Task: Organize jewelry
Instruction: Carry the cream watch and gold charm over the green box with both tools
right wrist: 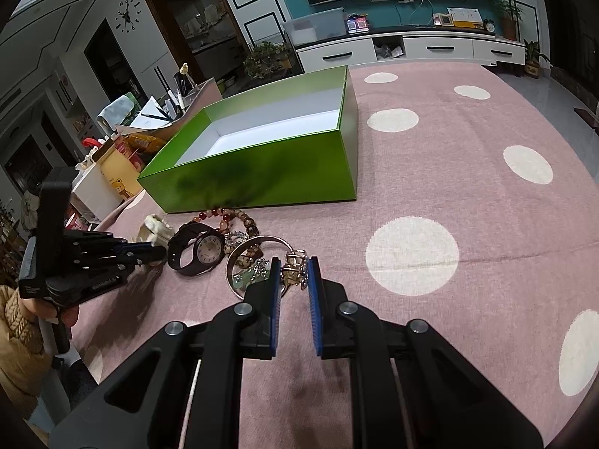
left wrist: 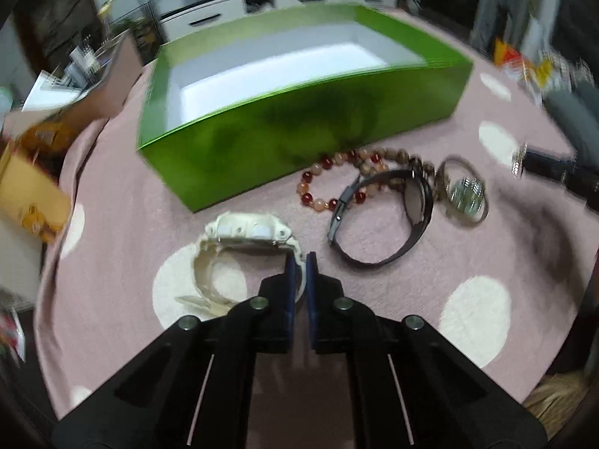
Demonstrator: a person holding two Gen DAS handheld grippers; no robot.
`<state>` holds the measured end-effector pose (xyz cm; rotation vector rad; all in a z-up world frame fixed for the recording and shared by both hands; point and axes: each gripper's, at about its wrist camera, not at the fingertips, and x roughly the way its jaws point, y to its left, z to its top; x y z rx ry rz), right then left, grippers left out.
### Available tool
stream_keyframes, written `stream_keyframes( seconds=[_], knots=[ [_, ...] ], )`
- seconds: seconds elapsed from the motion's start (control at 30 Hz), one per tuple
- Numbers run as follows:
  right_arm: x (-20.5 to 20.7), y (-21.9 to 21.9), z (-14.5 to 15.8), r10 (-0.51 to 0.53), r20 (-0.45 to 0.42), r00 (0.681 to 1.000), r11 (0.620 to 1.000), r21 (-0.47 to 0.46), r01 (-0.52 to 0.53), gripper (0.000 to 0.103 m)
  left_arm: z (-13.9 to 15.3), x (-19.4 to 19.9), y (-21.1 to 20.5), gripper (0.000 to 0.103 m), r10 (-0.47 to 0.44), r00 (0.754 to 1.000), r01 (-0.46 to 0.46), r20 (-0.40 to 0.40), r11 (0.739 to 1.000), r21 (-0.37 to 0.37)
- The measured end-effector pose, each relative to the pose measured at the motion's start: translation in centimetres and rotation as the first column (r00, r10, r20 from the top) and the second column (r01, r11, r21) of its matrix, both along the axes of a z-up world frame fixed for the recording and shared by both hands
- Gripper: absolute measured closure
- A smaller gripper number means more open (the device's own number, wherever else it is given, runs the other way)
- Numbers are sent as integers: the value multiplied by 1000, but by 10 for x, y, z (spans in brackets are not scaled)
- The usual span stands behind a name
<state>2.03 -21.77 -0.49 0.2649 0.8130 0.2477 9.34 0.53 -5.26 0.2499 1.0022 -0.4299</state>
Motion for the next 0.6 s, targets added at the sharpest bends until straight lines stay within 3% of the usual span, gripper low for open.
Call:
stream_keyframes(
  seconds=[0.1, 0.27, 0.6],
  knots=[
    [-3, 3, 3, 4, 5, 1000, 1000, 0, -4, 89, 2, -6, 14, 98, 62, 998, -63, -5, 995, -80],
    [-9, 7, 8, 16, 23, 1000, 1000, 1, -16, 89, 12, -19, 38, 98, 143, 989, -148, -38, 965, -218],
    [-17, 12, 22, 39, 65, 997, 999, 7, -40, 89, 50, -39, 47, 98, 194, 980, -180, 31, 949, -261]
  ],
)
